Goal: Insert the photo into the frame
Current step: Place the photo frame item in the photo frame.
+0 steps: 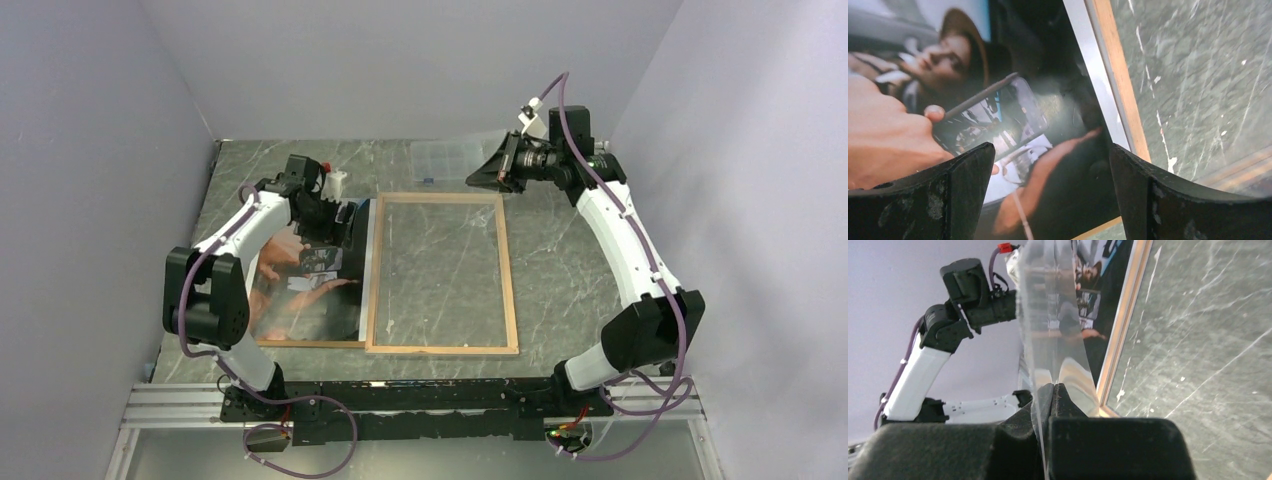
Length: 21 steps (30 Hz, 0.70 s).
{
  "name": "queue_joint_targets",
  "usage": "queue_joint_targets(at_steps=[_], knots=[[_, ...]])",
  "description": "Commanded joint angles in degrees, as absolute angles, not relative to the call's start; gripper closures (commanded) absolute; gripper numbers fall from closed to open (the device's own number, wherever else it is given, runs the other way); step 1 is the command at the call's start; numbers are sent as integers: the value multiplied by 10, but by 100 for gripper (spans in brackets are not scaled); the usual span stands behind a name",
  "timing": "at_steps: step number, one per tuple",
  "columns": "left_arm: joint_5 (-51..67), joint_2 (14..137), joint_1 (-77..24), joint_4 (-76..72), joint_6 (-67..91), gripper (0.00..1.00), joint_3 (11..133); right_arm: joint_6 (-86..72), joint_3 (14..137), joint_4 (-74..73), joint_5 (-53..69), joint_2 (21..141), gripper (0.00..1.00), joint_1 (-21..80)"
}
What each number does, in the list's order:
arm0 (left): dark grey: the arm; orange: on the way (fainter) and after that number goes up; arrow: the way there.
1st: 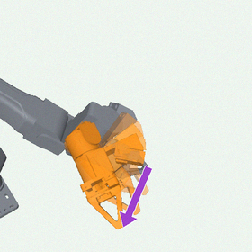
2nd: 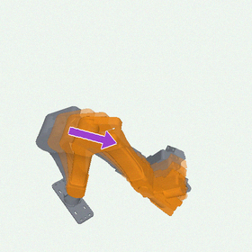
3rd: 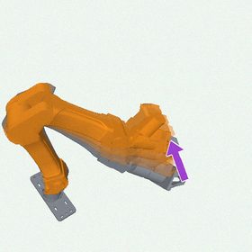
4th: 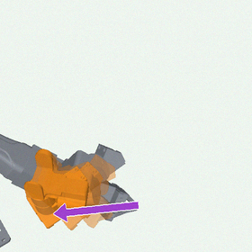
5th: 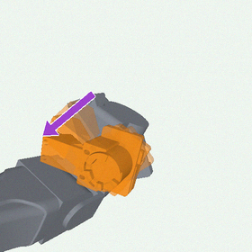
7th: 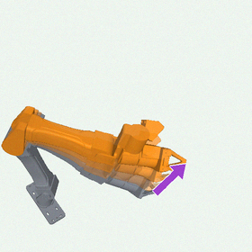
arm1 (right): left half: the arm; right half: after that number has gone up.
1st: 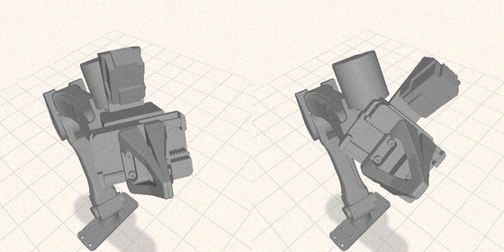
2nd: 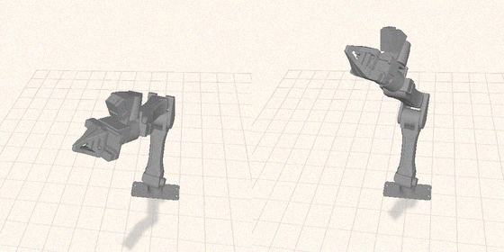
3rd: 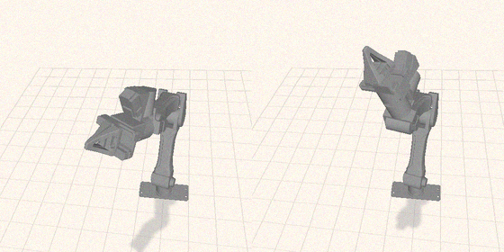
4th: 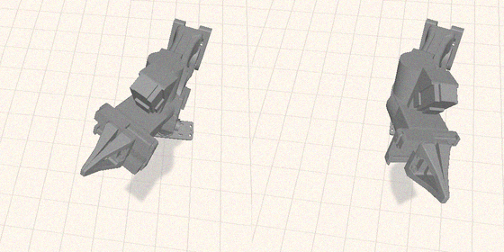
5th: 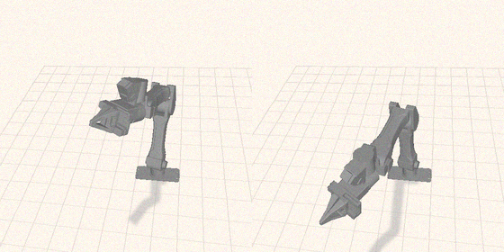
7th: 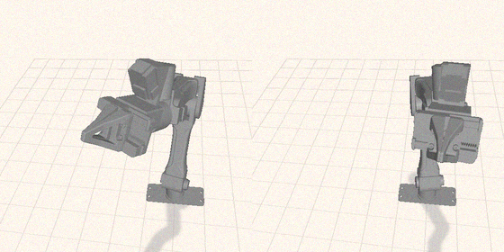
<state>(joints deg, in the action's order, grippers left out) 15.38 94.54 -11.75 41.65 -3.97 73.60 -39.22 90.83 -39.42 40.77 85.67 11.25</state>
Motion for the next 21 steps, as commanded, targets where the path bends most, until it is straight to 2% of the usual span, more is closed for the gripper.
queue_joint_targets(at_steps=[1, 13, 21], knots=[[168, 928, -117, 401, -62, 10, 714, -446, 879, -305, 489, 842, 100, 110], [180, 920, -117, 374, -70, 17, 673, -460, 818, -272, 494, 846, 100, 106], [188, 926, -117, 367, -65, 15, 668, -462, 796, -261, 491, 844, 100, 106]])
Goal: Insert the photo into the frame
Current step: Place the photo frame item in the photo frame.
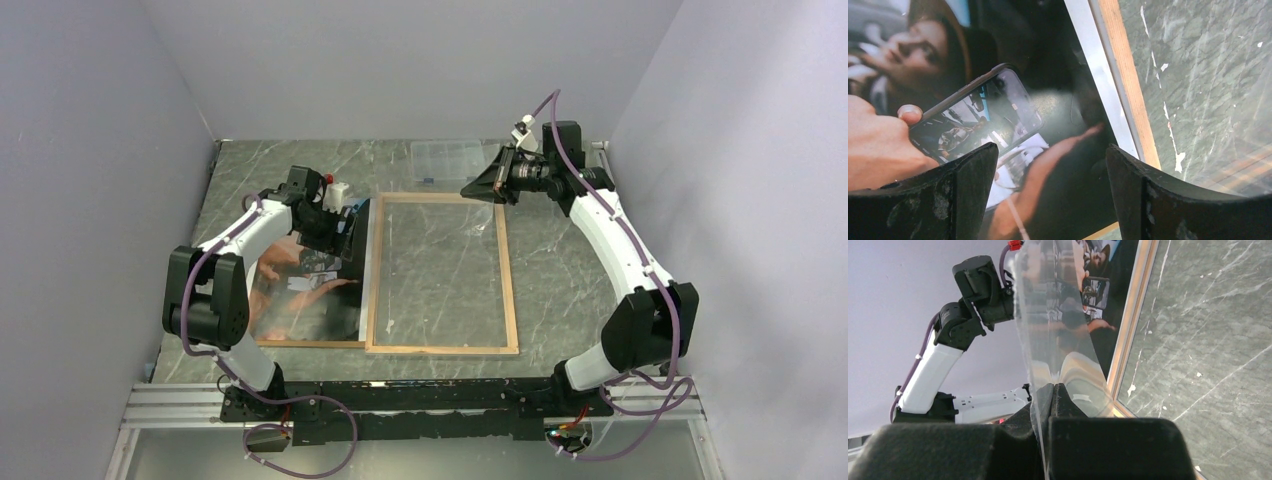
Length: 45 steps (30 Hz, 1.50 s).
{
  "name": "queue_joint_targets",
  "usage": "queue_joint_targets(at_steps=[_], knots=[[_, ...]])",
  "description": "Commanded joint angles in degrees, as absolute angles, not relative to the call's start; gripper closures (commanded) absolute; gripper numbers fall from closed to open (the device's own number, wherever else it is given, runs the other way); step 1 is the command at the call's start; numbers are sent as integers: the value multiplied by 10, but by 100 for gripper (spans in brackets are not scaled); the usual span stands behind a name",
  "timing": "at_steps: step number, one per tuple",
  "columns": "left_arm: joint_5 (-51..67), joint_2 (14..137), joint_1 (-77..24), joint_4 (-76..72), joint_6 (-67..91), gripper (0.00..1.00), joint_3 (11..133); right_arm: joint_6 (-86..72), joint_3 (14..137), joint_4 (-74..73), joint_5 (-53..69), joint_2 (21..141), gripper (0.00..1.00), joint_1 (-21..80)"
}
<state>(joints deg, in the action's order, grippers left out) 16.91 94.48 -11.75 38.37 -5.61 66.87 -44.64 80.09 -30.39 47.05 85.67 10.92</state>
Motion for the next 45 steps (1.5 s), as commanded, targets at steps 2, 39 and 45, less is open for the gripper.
queue_joint_targets(at_steps=[2, 39, 45], knots=[[189, 927, -117, 367, -67, 15, 667, -464, 787, -256, 491, 845, 100, 106], [251, 963, -171, 346, -40, 39, 624, -419, 743, -248, 471, 917, 100, 72], [248, 980, -173, 339, -38, 45, 625, -414, 755, -252, 476, 943, 100, 66]])
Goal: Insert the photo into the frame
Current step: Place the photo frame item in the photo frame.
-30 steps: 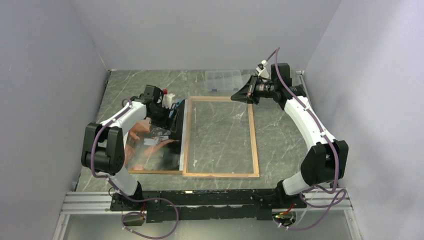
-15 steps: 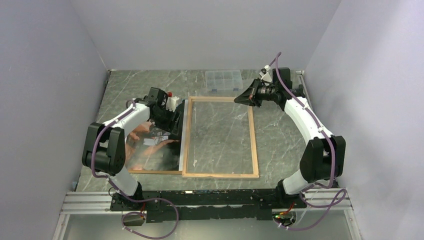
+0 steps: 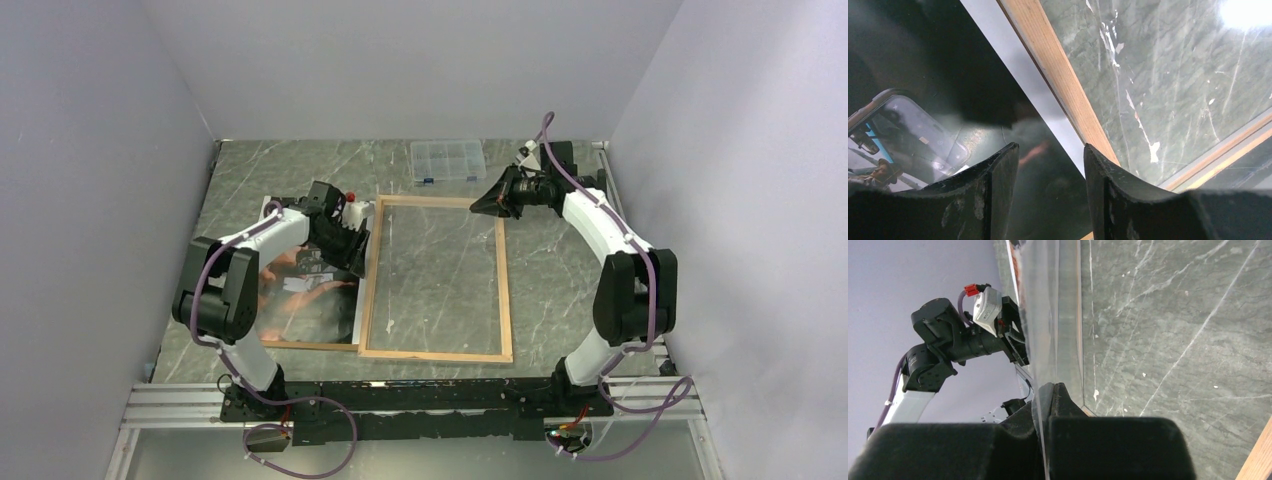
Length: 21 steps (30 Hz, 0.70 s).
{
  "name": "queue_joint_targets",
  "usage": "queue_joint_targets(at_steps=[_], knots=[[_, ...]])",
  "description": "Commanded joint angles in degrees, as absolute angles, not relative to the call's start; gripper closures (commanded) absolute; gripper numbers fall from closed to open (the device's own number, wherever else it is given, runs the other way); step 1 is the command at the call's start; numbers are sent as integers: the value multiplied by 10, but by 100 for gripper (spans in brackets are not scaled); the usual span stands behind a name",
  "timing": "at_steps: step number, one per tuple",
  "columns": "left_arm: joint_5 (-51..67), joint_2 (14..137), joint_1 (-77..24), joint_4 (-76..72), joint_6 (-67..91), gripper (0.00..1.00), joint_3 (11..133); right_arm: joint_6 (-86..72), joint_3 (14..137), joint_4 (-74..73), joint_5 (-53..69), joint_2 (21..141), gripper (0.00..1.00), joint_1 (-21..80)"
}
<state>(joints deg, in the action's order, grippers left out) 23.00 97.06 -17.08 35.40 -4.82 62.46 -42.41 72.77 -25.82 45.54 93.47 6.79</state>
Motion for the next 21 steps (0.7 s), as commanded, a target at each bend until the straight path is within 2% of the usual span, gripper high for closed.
queue_joint_targets(at_steps=[1, 11, 21], knots=[[248, 983, -173, 338, -38, 46, 625, -416, 754, -248, 477, 946, 100, 66], [264, 1009, -173, 333, -39, 60, 629, -422, 749, -230, 486, 970, 100, 66], [286, 1008, -173, 336, -40, 62, 632, -416, 763, -230, 489, 993, 100, 65]])
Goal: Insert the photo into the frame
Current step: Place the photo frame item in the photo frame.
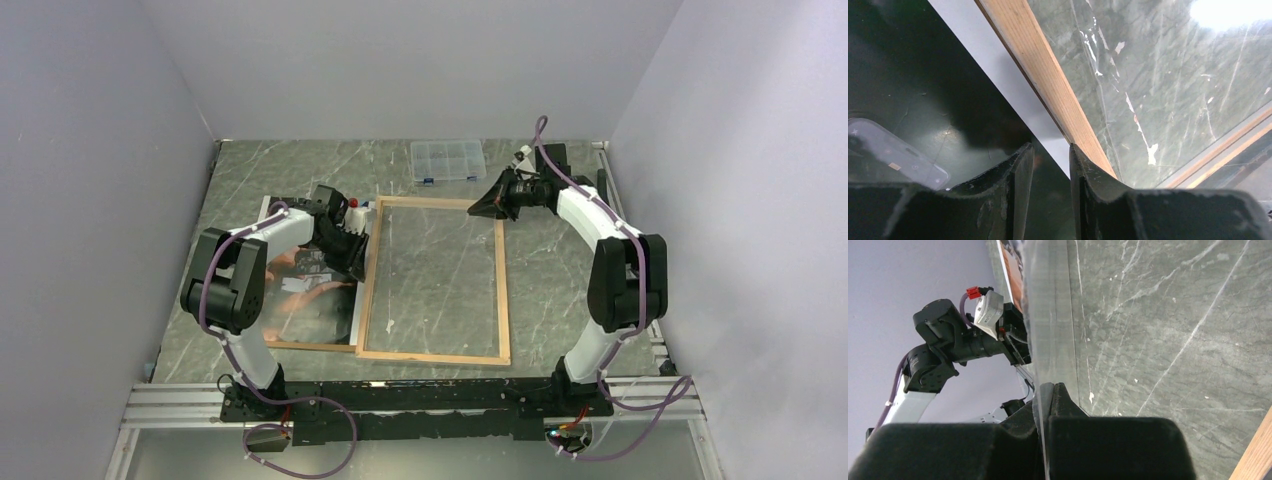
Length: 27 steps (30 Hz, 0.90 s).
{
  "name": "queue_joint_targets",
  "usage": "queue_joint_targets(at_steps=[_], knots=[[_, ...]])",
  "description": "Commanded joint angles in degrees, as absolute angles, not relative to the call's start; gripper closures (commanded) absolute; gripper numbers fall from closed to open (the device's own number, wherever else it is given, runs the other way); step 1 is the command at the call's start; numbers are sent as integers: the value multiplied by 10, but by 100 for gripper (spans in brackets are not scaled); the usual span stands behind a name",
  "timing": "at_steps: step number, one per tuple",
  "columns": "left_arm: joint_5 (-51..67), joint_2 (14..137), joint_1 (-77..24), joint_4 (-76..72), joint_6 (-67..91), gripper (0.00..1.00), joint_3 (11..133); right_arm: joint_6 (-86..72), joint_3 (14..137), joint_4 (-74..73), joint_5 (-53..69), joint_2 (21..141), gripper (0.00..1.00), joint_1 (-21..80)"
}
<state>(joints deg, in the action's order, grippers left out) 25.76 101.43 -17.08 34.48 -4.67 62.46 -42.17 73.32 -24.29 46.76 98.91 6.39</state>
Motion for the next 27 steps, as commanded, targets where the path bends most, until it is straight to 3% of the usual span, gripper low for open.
queue_joint_targets(at_steps=[1, 8, 22, 27], knots=[[289, 1009, -173, 336, -41, 62, 631, -416, 764, -230, 489, 996, 100, 66], [288, 1016, -173, 334, -45, 65, 632, -408, 776, -230, 498, 1018, 100, 65], [290, 1023, -173, 336, -44, 82, 634, -407, 789, -234, 499, 1041, 100, 65], [290, 1022, -173, 335, -46, 85, 632, -403, 792, -241, 498, 1052, 100, 65]])
